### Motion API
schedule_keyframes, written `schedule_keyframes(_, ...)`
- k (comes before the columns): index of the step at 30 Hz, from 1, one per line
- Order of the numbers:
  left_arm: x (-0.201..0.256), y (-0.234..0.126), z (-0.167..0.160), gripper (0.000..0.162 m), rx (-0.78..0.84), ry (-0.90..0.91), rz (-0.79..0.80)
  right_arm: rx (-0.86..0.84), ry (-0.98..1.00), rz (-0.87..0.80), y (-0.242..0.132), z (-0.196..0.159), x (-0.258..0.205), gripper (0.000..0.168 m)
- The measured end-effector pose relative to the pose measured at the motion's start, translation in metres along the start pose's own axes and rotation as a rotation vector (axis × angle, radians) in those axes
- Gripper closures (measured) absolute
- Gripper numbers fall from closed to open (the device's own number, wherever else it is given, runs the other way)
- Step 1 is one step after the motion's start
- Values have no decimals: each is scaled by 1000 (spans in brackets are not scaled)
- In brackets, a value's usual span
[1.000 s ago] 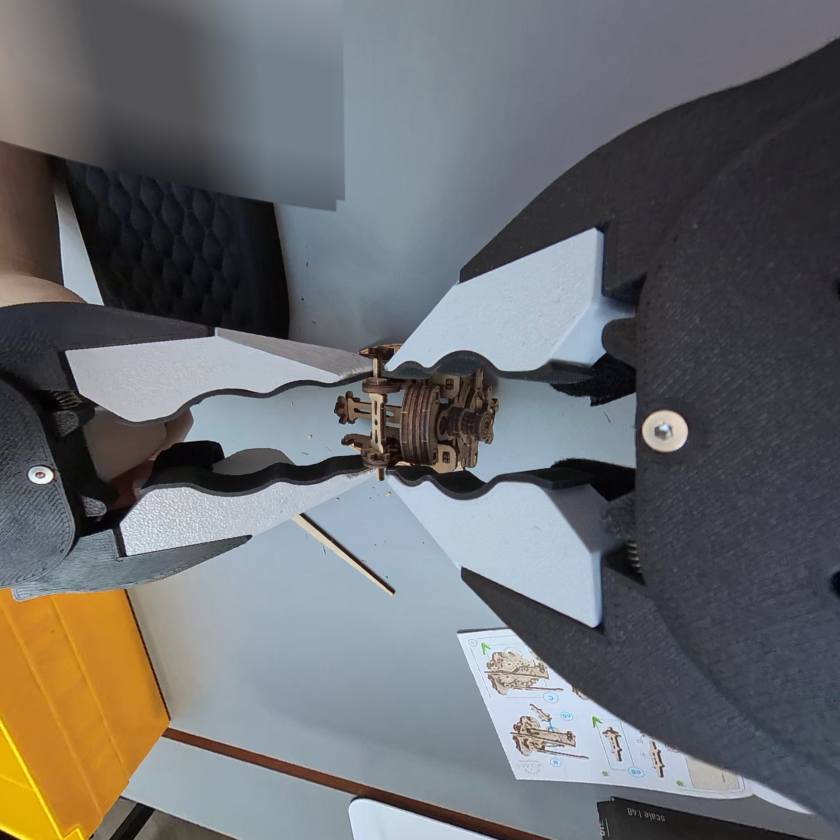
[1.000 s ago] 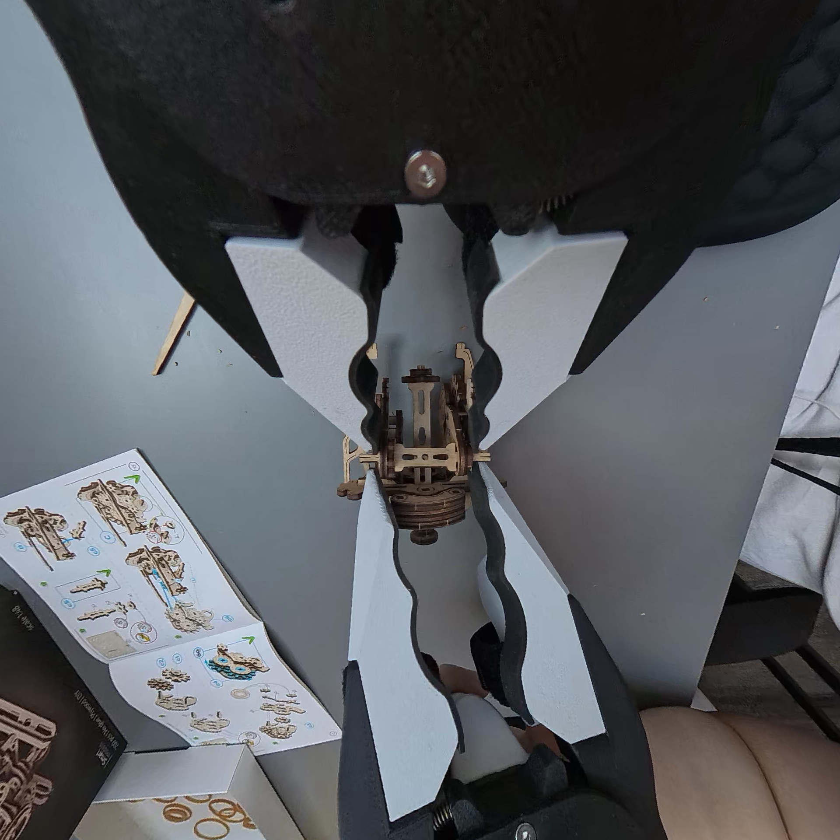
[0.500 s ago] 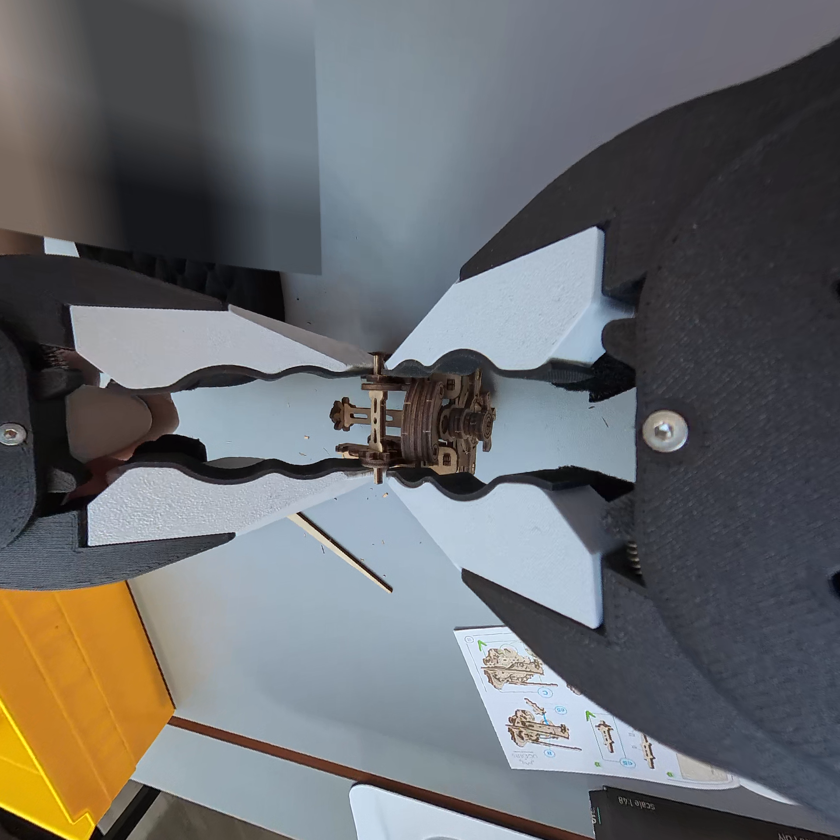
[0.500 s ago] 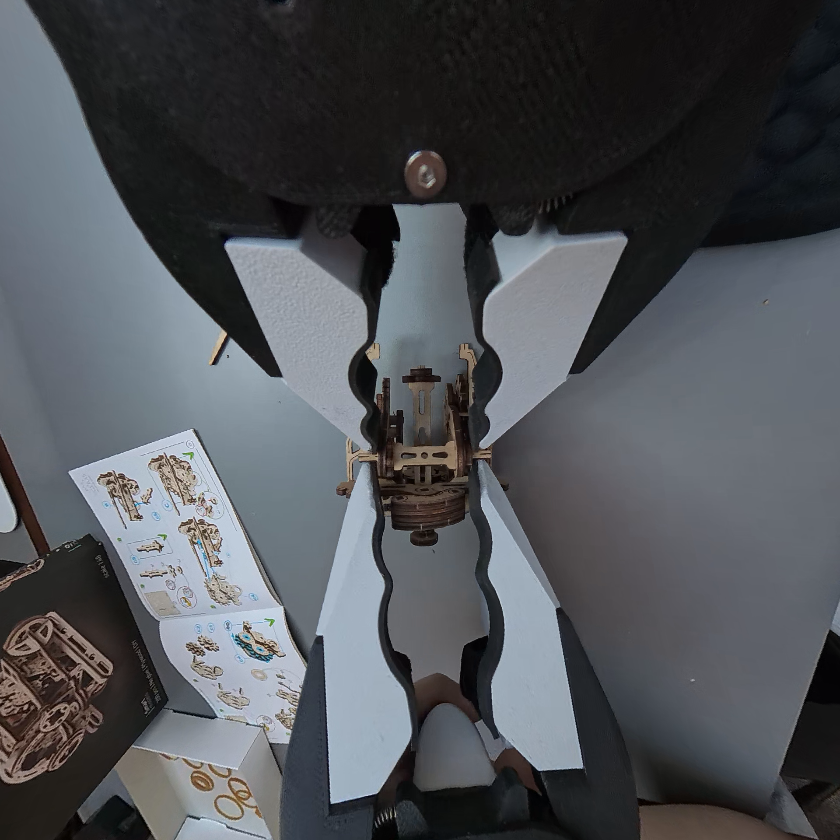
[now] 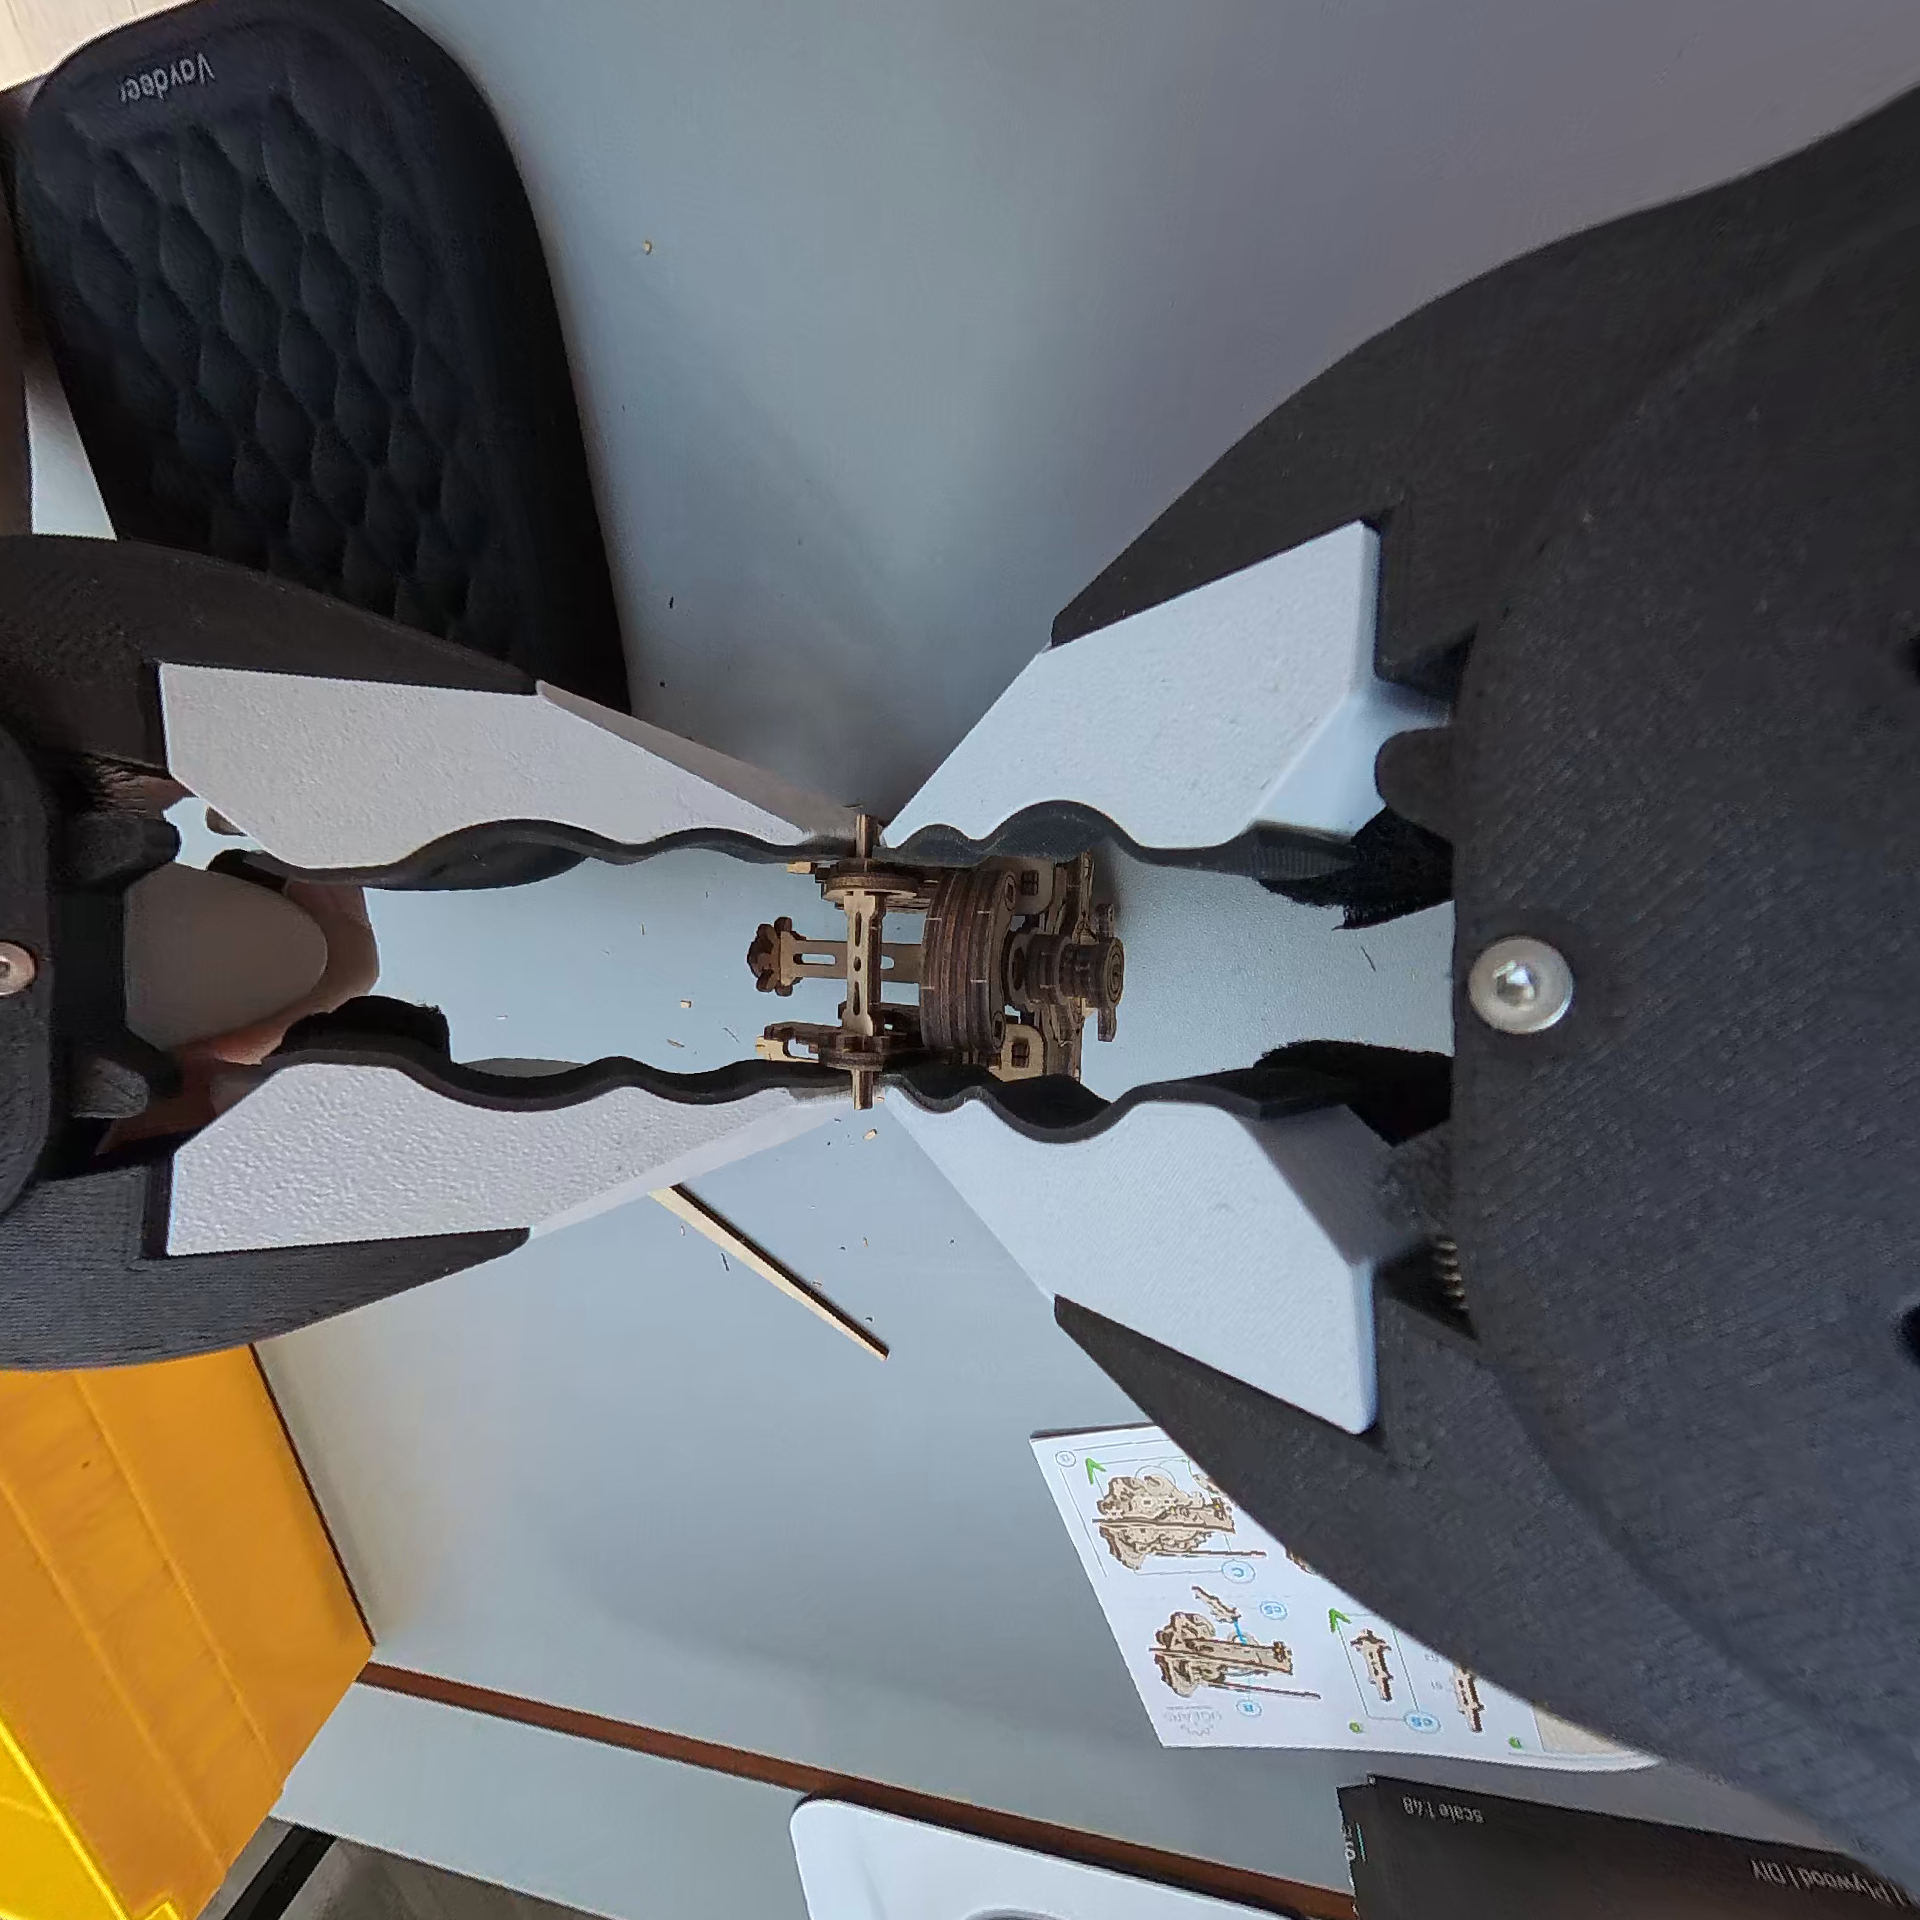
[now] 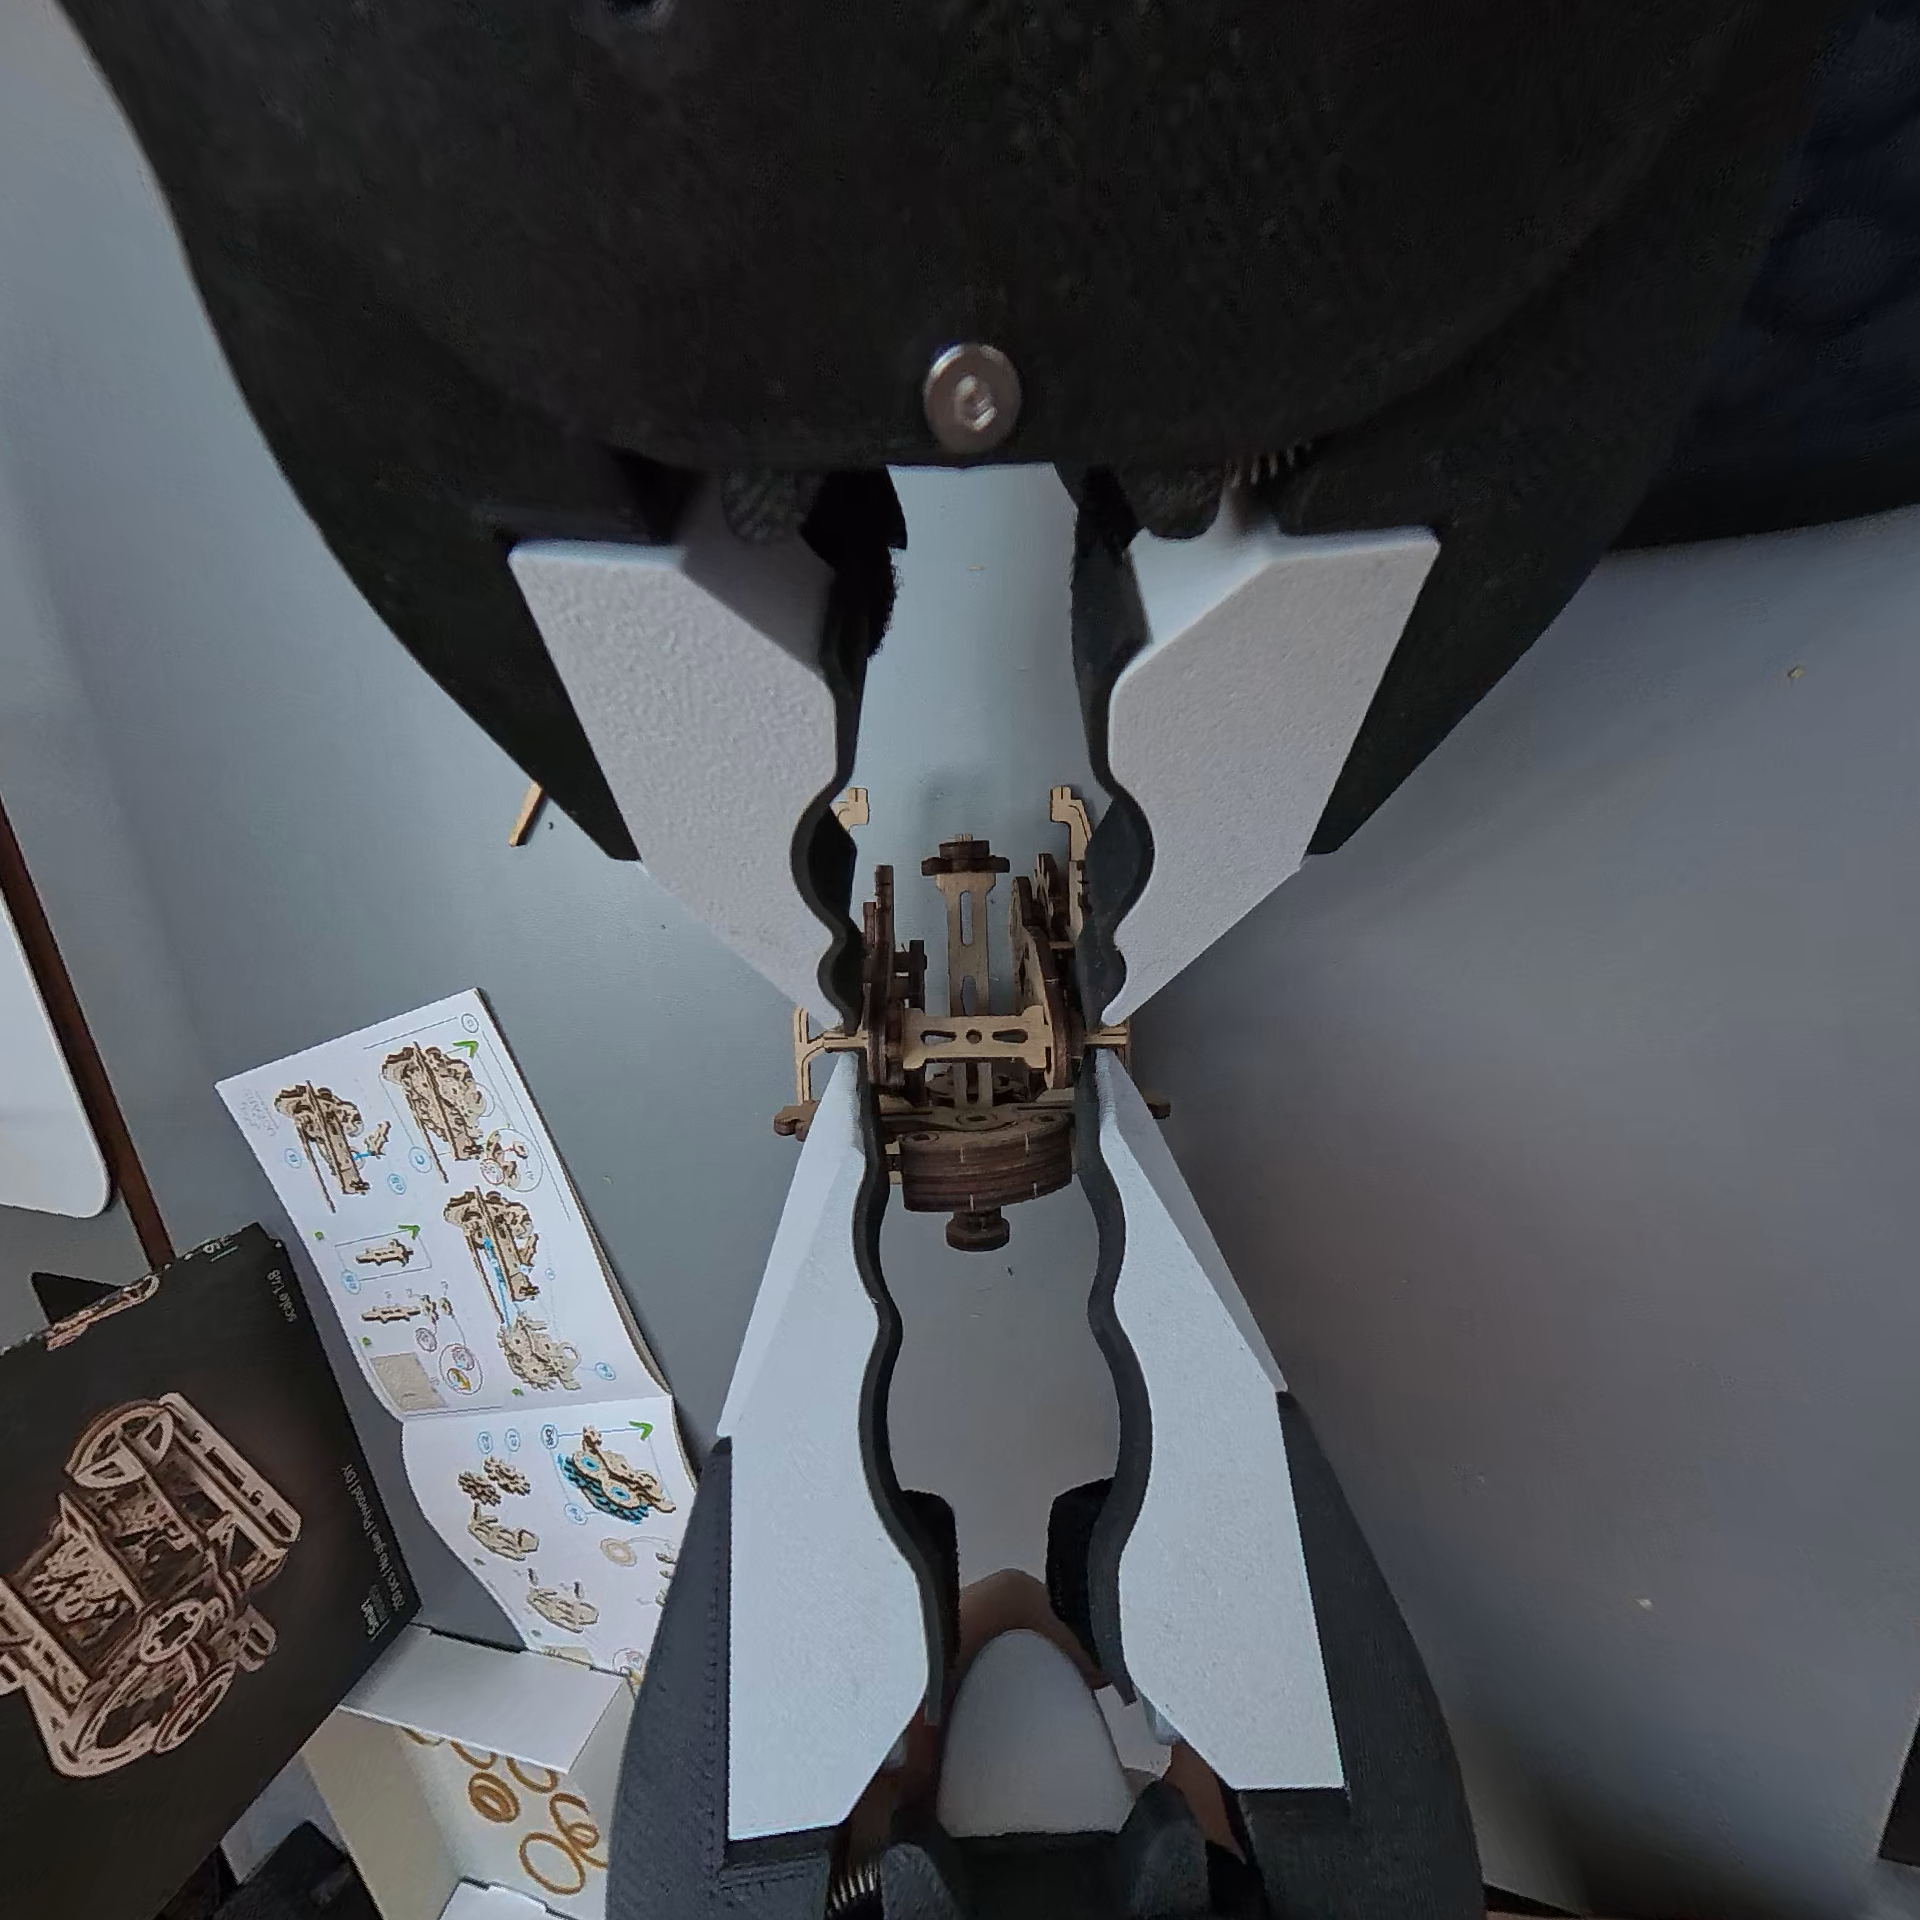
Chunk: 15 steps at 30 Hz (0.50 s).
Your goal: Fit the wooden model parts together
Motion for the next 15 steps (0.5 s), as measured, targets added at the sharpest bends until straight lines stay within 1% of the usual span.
schedule_keyframes(11, 5, -2, 0, 125, 1, 22, -6, -22, -10, 15, 0, 1, -5, 132)
schedule_keyframes(15, 6, -2, -1, 124, -29, 70, 6, -30, -59, -9, 3, 3, -7, 132)
Point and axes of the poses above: each gripper's, where its closed fingertips meet, y out along the fingers, z out of its top, x = y × z across the jaws, the point moved 2 cm from there along -y, back along the fingers, and after that the axes turned 4 degrees about x, right-handed, at the moved point
